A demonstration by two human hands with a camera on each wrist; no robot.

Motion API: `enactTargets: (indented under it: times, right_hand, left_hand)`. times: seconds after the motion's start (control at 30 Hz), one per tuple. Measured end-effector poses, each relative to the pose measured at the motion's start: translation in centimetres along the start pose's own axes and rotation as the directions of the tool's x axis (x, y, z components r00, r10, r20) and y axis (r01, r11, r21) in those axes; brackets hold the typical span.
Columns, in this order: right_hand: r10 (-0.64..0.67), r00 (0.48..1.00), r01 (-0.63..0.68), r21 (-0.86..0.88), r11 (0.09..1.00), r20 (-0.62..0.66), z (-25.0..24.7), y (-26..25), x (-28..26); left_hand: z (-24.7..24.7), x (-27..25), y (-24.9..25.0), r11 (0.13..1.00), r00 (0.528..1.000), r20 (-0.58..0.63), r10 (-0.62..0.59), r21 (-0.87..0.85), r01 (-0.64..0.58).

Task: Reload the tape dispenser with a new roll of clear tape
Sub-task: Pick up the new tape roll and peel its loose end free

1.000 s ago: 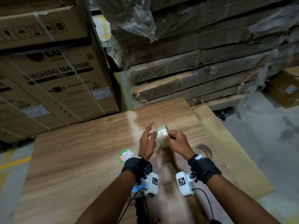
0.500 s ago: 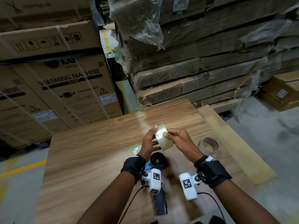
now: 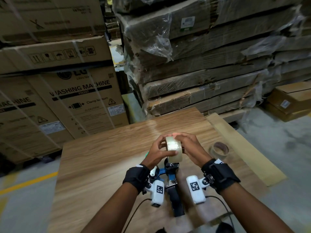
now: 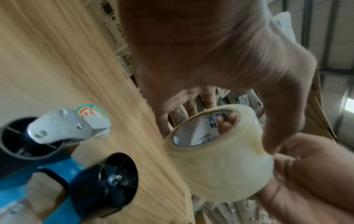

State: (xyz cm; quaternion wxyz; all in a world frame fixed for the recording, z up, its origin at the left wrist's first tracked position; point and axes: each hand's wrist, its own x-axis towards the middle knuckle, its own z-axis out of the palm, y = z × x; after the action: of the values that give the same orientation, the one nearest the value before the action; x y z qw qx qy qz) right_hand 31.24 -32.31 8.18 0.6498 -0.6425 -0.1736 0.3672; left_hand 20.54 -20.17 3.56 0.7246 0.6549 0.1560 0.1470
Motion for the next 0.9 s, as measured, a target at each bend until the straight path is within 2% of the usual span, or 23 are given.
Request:
enactTargets:
  times: [0.2,0.4,0.7,0.9]
  right_hand:
    - [-0.004,0.999,0.005,-0.028,1.000,0.034,0.1,0.0,-0.3]
    - [-0.048,0.997,0.054,-0.094,0.994,0.063,0.0,-0.4,-0.5]
    - [-0.083,0.996,0.083,-0.036,0.996,-0.013,-0.4,-0.5,0.1]
    - [-0.104,0.991,0.110,-0.071,0.991,0.084,-1.2,-0.8,-0.4]
  left_hand:
    - [-0.1,-1.3,-0.1,0.999,1.000,-0.005,-0.030,-0.022,0.030]
    - [0.2,-1.7,0.3,0.987,0.989,-0.057,-0.136,-0.095,0.130]
    - [0.8,-1.8,1.7,0.997,1.000,-0.015,-0.024,-0.071,0.022]
    - [0.6,-1.8,1.1,0.991,0.990,-0.104,-0.098,-0.098,0.088]
